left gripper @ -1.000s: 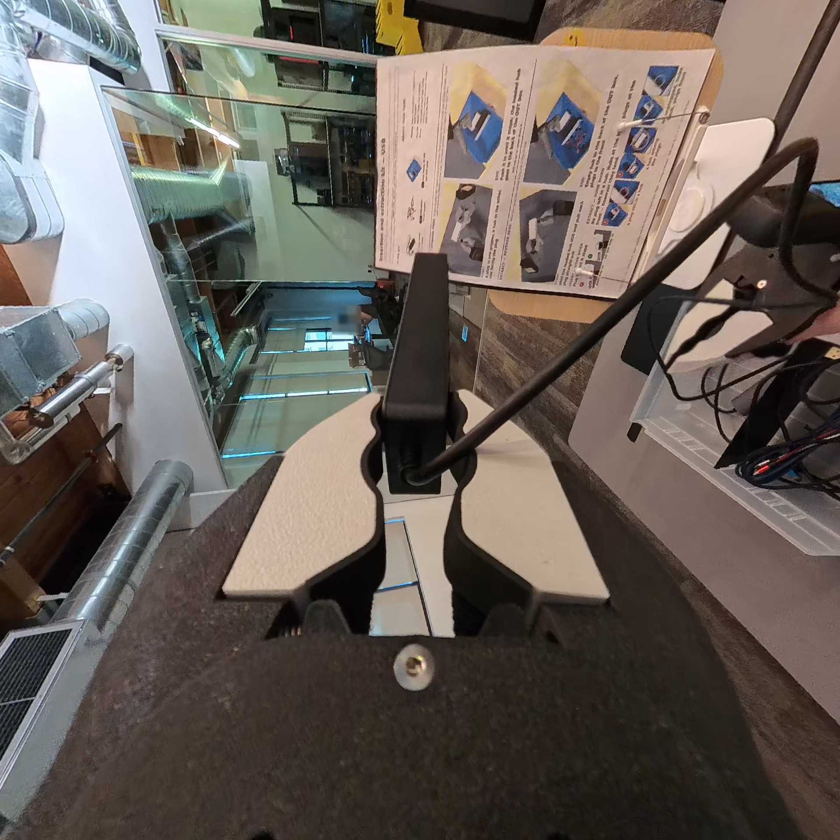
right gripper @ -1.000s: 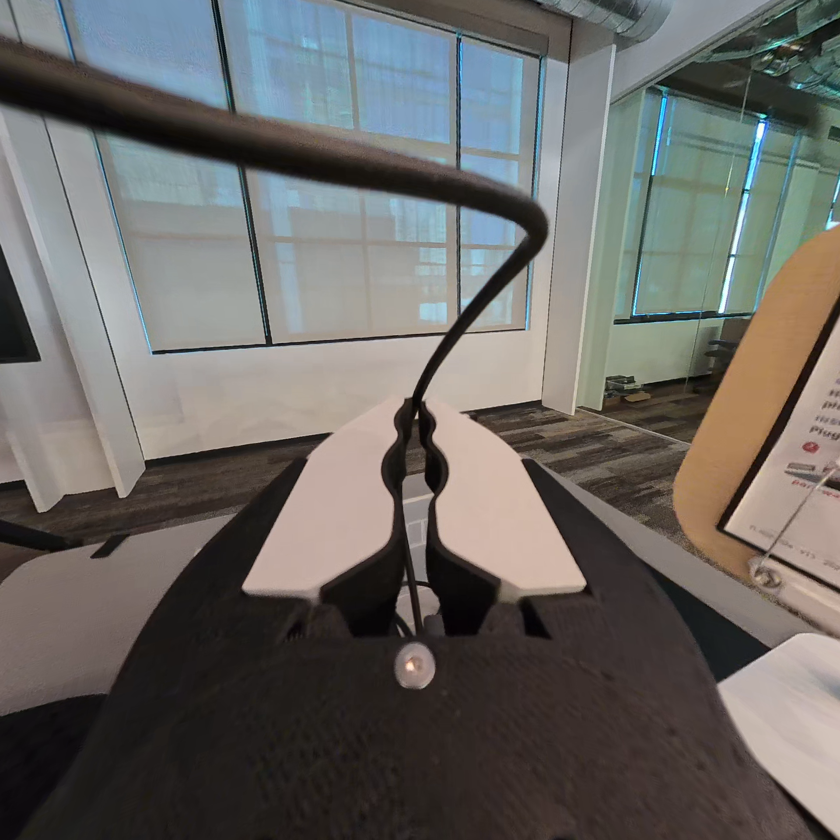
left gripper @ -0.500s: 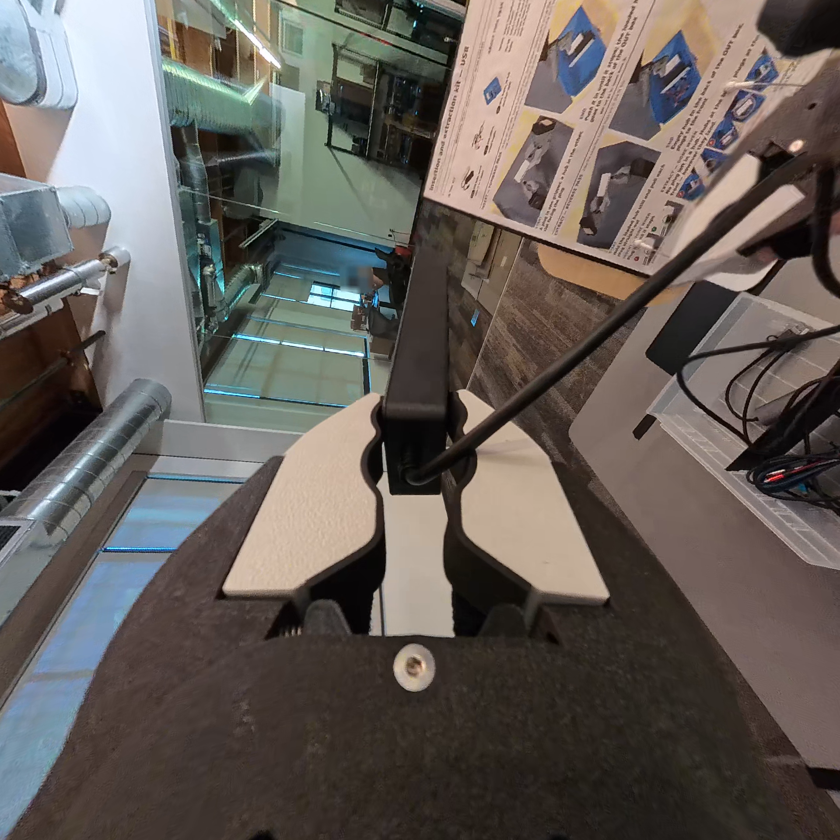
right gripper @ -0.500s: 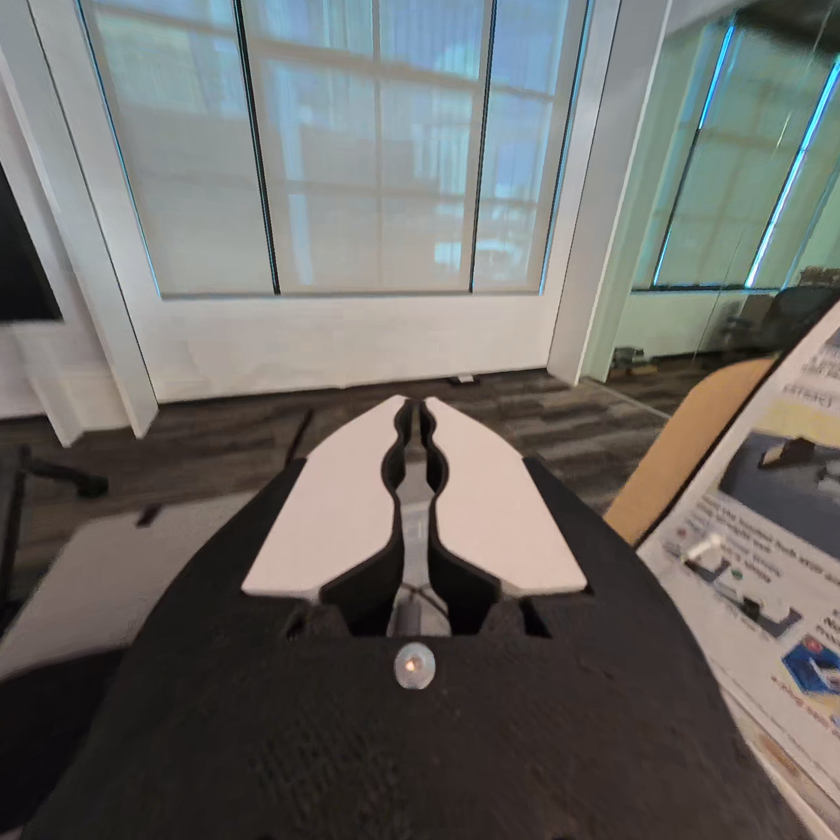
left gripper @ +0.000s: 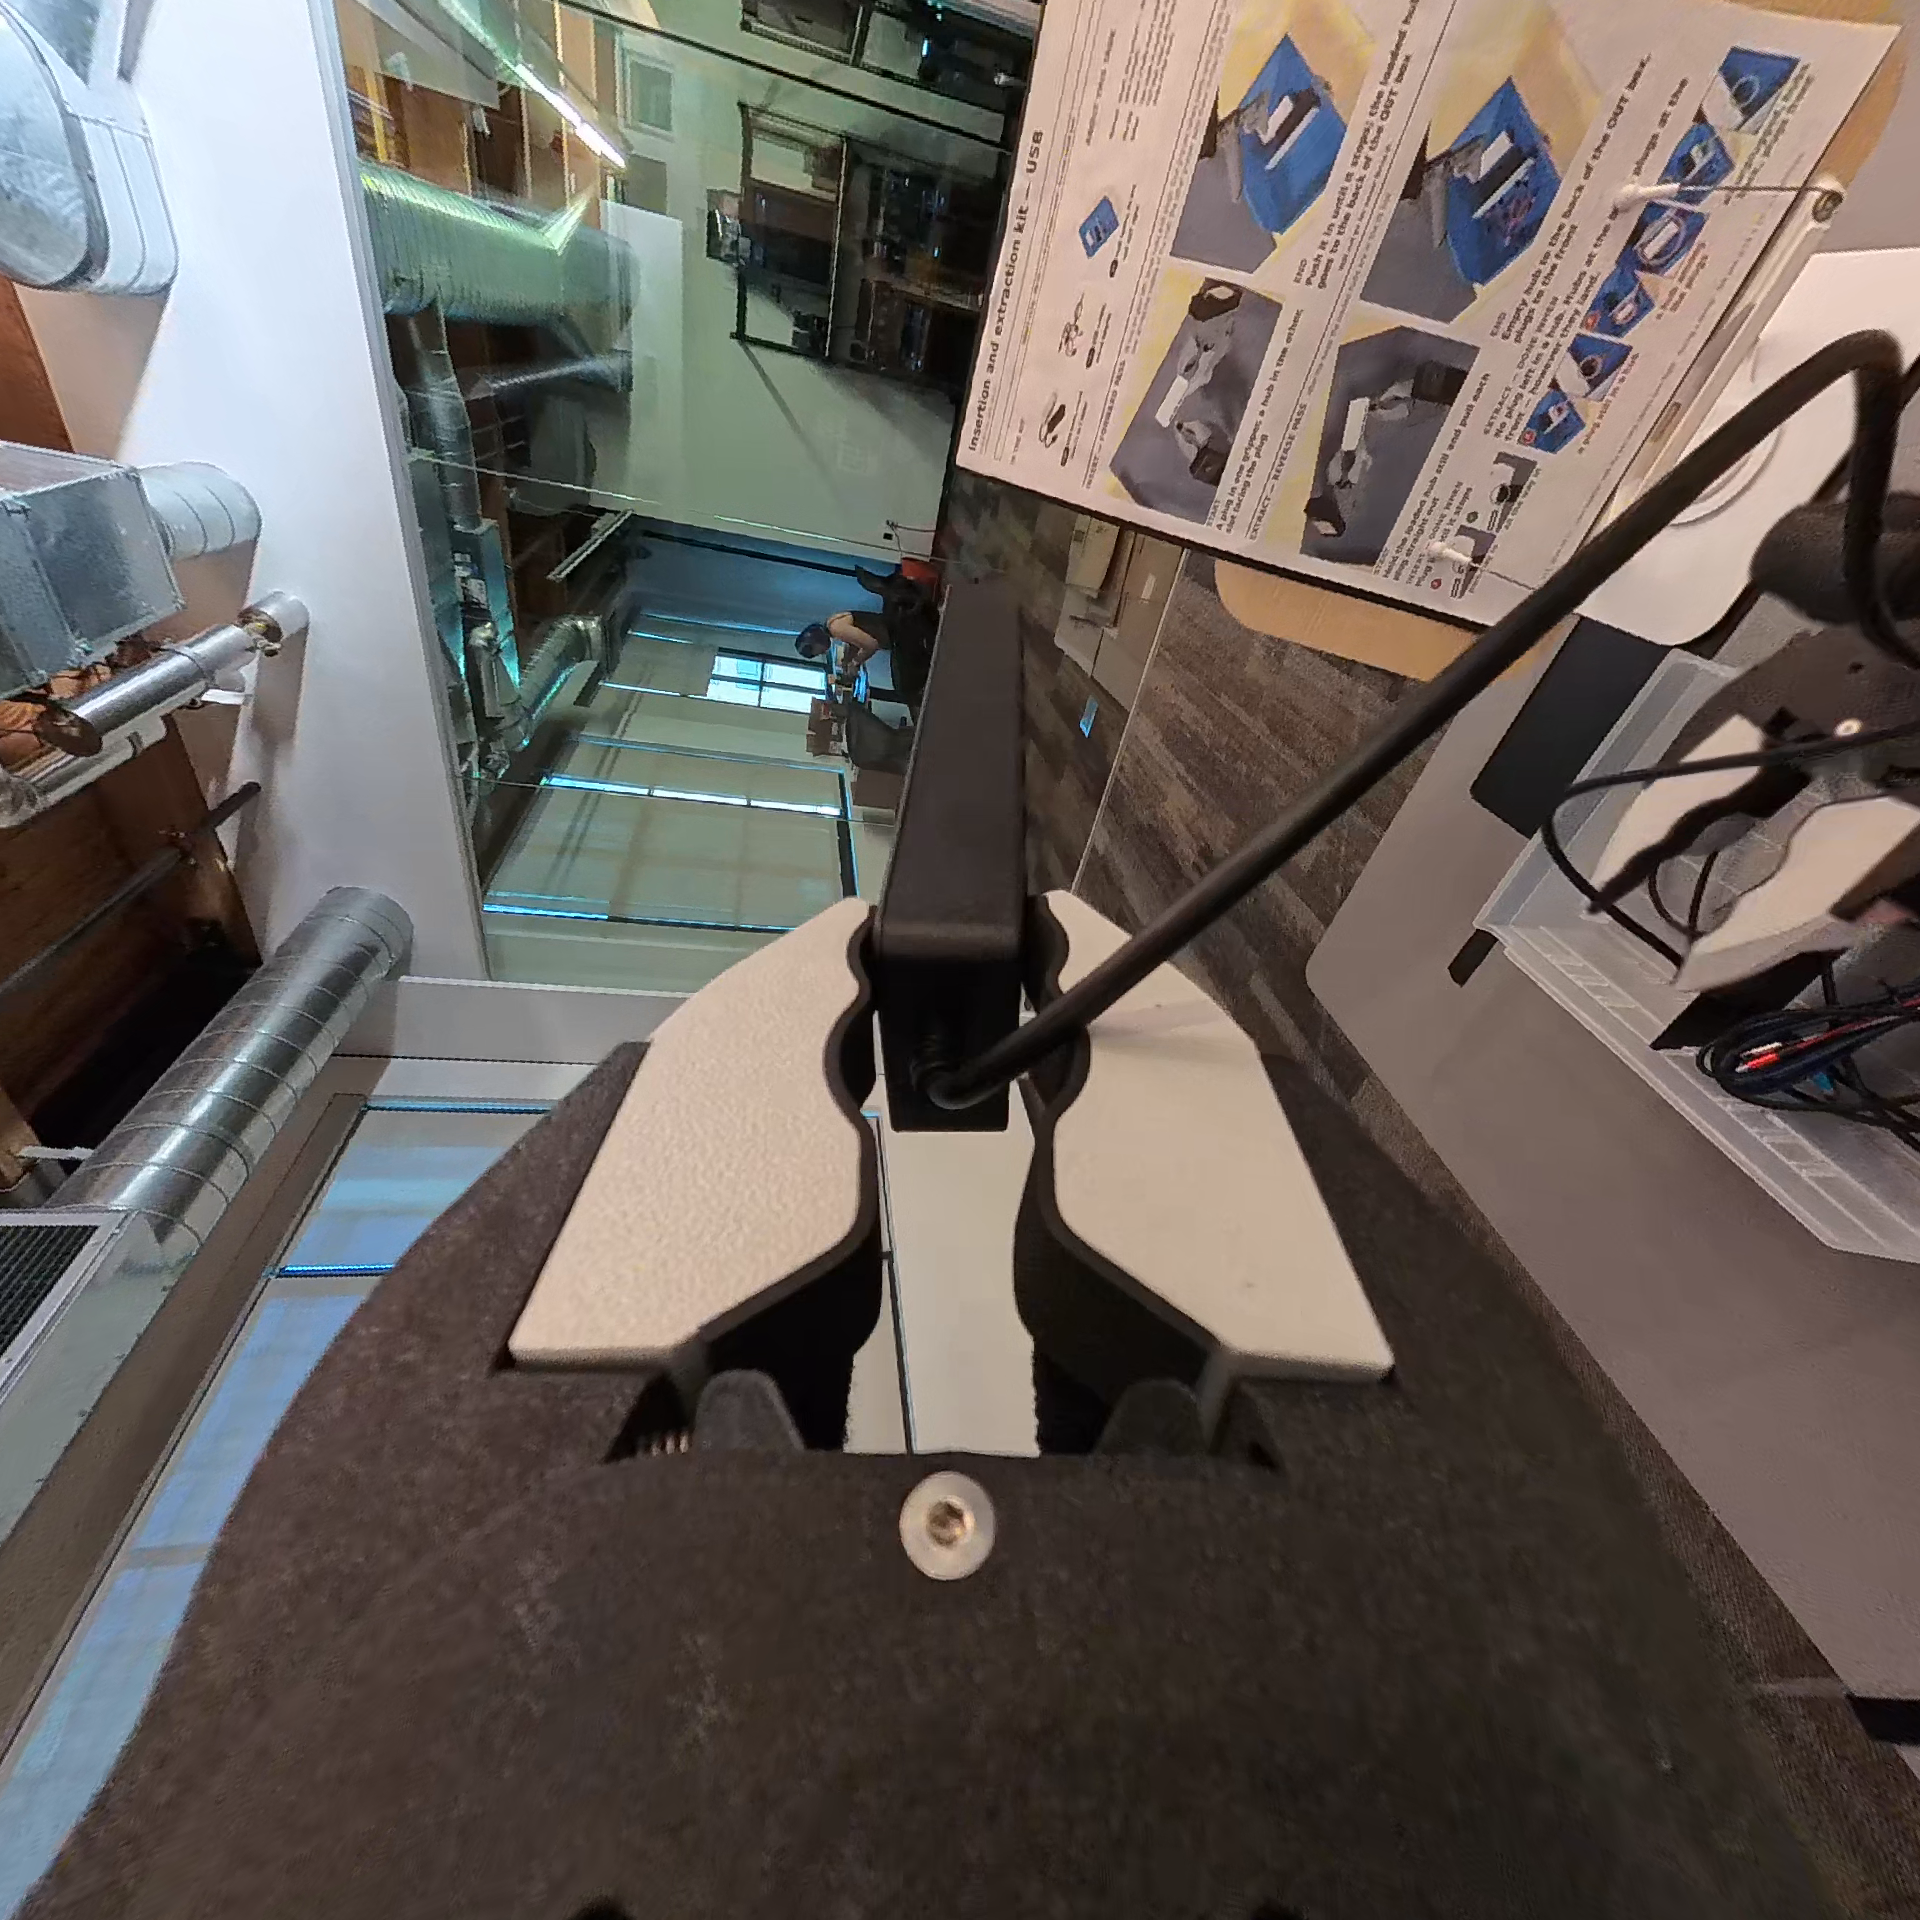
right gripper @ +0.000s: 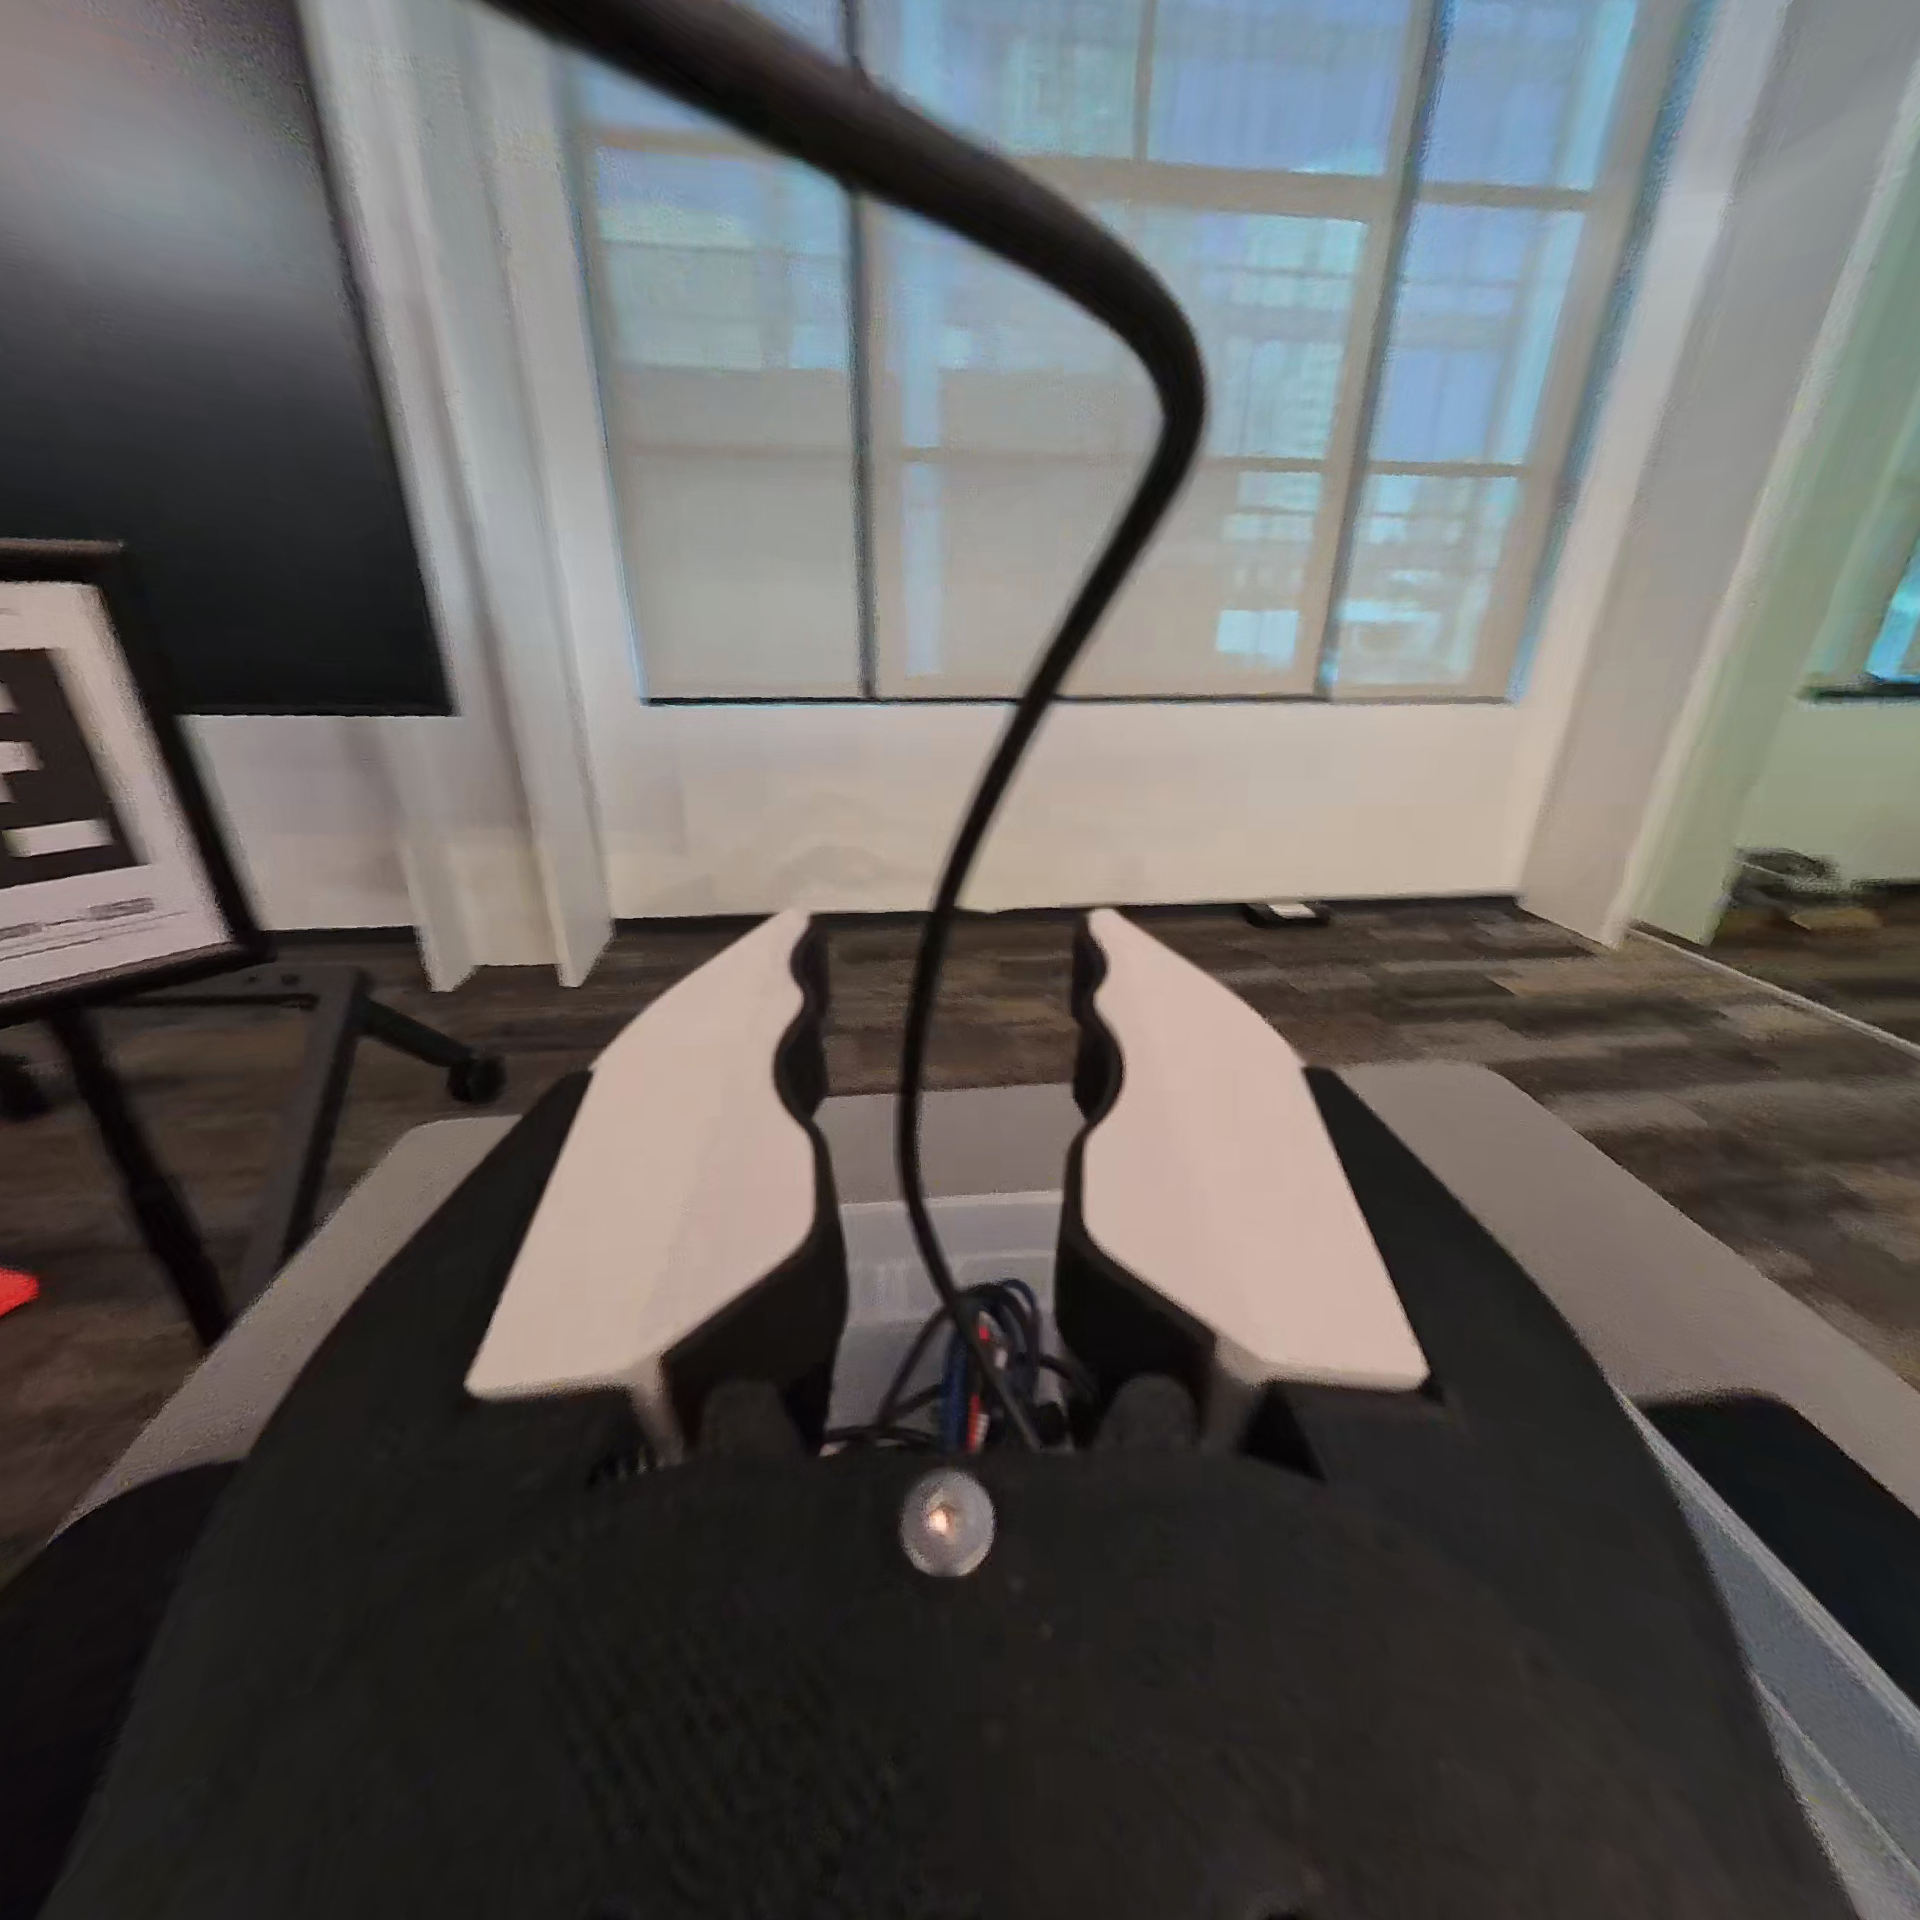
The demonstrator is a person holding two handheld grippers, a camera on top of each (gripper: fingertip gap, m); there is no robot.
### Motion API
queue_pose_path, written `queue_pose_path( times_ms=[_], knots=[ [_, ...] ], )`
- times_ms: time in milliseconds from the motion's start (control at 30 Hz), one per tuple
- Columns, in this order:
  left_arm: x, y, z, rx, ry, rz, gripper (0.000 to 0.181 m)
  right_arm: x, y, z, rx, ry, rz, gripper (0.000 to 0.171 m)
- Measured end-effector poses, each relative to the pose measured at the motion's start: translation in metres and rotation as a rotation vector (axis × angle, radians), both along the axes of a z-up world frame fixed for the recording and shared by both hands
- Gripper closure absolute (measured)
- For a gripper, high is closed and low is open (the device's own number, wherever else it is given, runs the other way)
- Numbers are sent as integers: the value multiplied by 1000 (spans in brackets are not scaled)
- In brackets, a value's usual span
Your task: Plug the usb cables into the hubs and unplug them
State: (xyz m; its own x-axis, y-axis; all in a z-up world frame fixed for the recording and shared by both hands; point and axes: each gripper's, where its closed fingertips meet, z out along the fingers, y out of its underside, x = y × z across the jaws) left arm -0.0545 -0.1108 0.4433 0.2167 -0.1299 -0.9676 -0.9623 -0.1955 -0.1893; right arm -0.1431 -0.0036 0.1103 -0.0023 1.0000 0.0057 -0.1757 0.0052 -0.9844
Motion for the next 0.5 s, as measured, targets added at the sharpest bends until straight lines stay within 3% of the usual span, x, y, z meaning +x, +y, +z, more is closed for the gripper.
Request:
queue_pose_path(
  times_ms=[100, 267, 367, 500],
  knots=[
    [-2, 0, 0, 0, 4, 10, 155, -8, 9, -19, -3, -90, -28, 166],
    [-10, -5, 4, 9, -4, 22, 155, 5, 13, -5, -85, -50, 21, 167],
    [-16, -8, 8, 25, -16, 29, 155, 22, 20, 40, -65, -4, -1, 167],
    [-24, -12, 18, 48, -57, 34, 155, 55, 28, 135, -27, 80, -53, 167]
  ],
)
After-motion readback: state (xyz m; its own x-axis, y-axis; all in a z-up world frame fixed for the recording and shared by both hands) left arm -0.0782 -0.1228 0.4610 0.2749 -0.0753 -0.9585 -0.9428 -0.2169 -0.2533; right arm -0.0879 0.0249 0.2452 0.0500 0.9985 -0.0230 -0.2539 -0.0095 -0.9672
